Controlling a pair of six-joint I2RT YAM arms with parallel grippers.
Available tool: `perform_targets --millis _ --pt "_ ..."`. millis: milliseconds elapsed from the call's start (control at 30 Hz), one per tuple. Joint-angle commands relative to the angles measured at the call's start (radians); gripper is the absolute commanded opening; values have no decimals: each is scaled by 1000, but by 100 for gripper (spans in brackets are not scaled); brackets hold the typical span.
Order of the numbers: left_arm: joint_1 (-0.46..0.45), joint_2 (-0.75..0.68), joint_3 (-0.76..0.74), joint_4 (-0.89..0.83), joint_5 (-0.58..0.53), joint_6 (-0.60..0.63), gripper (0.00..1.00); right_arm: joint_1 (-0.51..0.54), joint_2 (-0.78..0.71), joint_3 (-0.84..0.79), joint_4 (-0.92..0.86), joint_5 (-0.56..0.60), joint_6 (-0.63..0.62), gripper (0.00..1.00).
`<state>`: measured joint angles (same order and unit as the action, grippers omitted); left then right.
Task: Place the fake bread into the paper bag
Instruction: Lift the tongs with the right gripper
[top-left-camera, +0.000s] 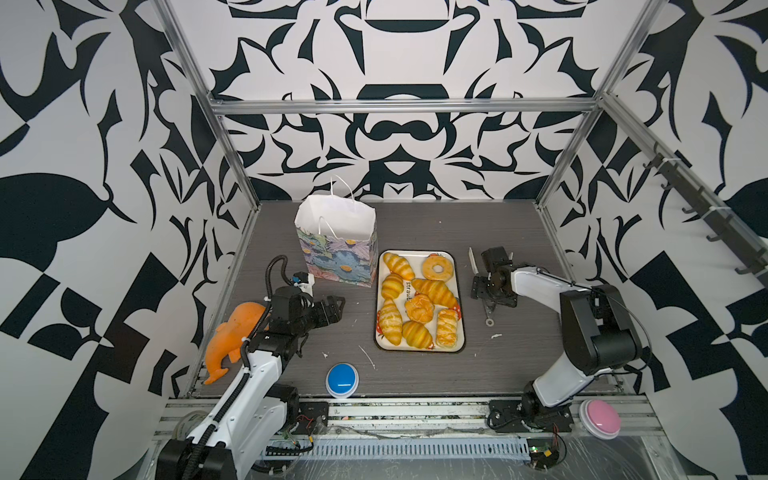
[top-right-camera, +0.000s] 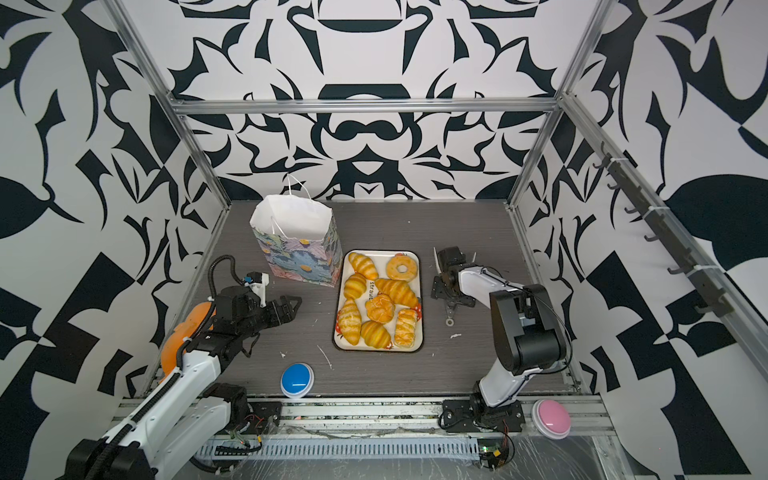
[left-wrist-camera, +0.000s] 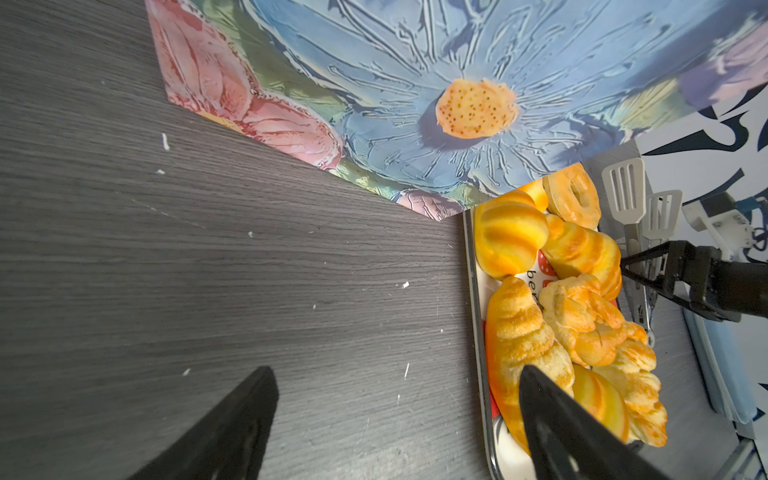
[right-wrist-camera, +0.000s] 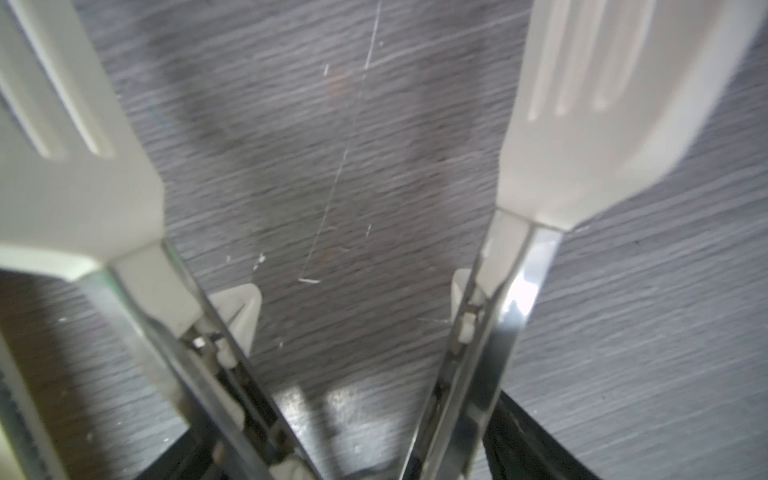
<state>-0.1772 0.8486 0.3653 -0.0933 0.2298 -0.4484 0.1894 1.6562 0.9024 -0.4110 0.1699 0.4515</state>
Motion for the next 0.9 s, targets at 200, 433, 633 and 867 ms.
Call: perform_targets --millis 200,433,633,867 --pt "-3 1 -15 14 12 -4 93 -8 41 38 -11 -20 5 86" --pt "-3 1 -16 14 11 -4 93 -25 53 43 -10 -35 8 83" --pt "-3 -2 -16 14 11 -4 93 -27 51 40 -9 -36 10 72" --pt "-3 0 -15 14 10 -6 93 -26 22 18 10 -29 15 64"
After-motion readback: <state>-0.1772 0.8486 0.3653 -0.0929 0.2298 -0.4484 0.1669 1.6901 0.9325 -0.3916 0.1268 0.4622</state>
